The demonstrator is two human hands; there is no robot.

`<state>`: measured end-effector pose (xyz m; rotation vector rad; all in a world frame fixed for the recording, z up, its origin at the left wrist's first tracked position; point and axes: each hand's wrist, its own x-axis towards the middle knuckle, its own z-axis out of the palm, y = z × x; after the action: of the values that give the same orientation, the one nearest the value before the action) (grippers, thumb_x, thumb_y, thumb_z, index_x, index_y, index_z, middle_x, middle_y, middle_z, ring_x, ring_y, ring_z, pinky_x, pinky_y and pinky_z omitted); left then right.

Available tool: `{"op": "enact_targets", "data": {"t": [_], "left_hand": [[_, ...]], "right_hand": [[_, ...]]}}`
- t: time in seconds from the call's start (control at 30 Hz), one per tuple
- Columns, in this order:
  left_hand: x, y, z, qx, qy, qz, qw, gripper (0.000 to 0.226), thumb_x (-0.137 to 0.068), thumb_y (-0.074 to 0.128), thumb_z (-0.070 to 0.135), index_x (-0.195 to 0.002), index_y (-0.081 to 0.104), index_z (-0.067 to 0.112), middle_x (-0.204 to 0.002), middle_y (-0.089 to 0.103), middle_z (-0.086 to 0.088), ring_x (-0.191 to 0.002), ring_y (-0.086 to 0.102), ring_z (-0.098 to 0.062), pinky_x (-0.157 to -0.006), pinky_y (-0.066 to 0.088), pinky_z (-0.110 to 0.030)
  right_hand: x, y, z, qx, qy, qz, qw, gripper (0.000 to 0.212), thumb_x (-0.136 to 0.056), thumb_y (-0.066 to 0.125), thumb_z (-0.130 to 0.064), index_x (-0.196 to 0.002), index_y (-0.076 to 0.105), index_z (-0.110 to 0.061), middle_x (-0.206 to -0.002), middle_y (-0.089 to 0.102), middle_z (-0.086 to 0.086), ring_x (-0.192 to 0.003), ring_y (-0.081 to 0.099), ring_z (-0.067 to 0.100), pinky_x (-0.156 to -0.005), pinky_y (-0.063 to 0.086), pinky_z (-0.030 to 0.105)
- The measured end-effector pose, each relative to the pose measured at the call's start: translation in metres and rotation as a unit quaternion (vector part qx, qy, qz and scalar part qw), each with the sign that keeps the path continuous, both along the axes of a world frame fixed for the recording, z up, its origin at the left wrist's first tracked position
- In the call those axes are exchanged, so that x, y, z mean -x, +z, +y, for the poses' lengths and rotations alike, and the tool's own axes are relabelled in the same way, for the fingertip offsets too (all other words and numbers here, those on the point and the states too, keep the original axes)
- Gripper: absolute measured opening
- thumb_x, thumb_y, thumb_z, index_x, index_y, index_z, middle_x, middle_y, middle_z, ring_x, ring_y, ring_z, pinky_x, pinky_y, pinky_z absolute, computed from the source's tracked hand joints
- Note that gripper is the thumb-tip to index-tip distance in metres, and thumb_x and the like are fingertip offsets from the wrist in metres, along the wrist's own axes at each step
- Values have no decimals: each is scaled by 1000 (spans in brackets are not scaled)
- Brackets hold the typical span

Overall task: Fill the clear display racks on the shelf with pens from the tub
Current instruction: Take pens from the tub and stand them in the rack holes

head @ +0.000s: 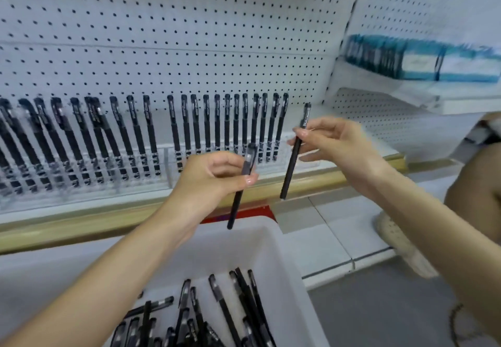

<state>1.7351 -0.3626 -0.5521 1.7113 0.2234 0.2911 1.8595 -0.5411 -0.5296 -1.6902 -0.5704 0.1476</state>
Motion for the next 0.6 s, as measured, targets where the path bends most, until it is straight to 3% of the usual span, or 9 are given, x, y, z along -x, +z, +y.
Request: {"op": "enact_targets", "data": {"t": [0.2,0.37,0.47,0.6], "left_hand": [[-25,0,-7,-5,14,-31,999,17,-76,75,13,-79,71,30,-80,70,21,-73,61,14,-56,39,1],[-43,-1,-8,20,31,-30,999,19,-75,76,15,-91,73,25,-84,73,11,-79,66,4,-60,47,-5],[-49,-1,-10,47,27,-27,998,22,-74,76,12,-91,70,25,-84,74,11,-82,69,-3,-72,55,-19],[-52,0,-10,64,19,-33,997,20,-77,73,6,-85,69,24,-79,73,12,-77,70,-4,-66,56,-17]], "right_hand": [[-64,28,-15,-33,-89,-49,994,23,-78,75,-13,-94,66,1,-91,71,21,-82,71,28,-73,58,31],[-86,27,-8,-26,-68,-63,995,11,-79,74,-10,-86,67,-5,-76,73,6,-75,71,20,-73,57,26],[-92,25,-2,-59,-72,-66,993,12,-79,74,-10,-88,67,-5,-80,74,7,-75,70,20,-74,58,27],[-99,23,4,-8,-59,-80,995,15,-80,74,-10,-91,68,-2,-83,73,12,-74,71,19,-72,57,25]]}}
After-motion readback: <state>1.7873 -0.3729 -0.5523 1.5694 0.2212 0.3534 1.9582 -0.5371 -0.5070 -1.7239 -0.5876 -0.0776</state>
